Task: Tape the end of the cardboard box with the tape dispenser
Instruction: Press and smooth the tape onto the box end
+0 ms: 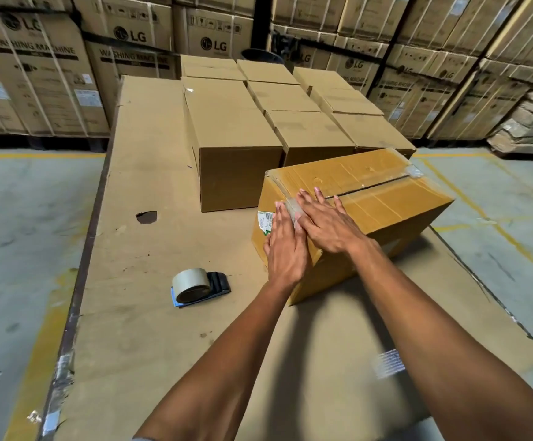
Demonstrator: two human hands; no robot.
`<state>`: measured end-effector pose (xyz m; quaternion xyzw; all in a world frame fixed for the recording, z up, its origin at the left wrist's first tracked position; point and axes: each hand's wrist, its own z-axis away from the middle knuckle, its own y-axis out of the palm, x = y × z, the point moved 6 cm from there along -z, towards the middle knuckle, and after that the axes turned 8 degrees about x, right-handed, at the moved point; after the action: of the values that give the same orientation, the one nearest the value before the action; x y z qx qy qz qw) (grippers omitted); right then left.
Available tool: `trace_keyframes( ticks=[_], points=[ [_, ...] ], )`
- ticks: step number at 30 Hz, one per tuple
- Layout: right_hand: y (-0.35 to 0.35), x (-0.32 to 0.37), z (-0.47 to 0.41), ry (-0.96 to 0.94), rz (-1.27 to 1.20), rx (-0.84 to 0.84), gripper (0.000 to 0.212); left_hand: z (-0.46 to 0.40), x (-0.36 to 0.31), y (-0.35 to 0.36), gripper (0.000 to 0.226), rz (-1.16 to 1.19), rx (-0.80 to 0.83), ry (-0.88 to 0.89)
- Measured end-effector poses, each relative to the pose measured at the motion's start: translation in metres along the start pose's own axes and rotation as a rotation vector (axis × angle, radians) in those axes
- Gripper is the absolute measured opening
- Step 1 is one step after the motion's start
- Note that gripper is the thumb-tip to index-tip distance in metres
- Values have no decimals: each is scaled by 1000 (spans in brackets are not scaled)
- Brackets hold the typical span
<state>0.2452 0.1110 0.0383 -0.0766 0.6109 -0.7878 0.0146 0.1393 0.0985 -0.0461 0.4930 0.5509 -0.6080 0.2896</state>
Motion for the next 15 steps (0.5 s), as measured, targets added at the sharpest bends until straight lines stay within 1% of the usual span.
trace_keyframes(
  ticks=[2, 5, 9, 12, 15],
  points=[
    [0, 4, -2, 34, -27, -6, 64, -7, -4, -3, 71, -24, 45, 46],
    [0, 0, -2, 22, -45, -14, 63, -12, -1, -3, 71, -66, 102, 39],
    [-5, -16, 7, 24, -49, -9, 60, -15, -6, -3, 77, -153, 186, 63],
    [-12, -19, 11, 18, -26, -37, 57, -16, -6, -7, 74, -233, 164, 110],
    [-15, -13, 8, -38, 14, -60, 59, -15, -7, -2, 71, -203, 157, 153]
  ],
)
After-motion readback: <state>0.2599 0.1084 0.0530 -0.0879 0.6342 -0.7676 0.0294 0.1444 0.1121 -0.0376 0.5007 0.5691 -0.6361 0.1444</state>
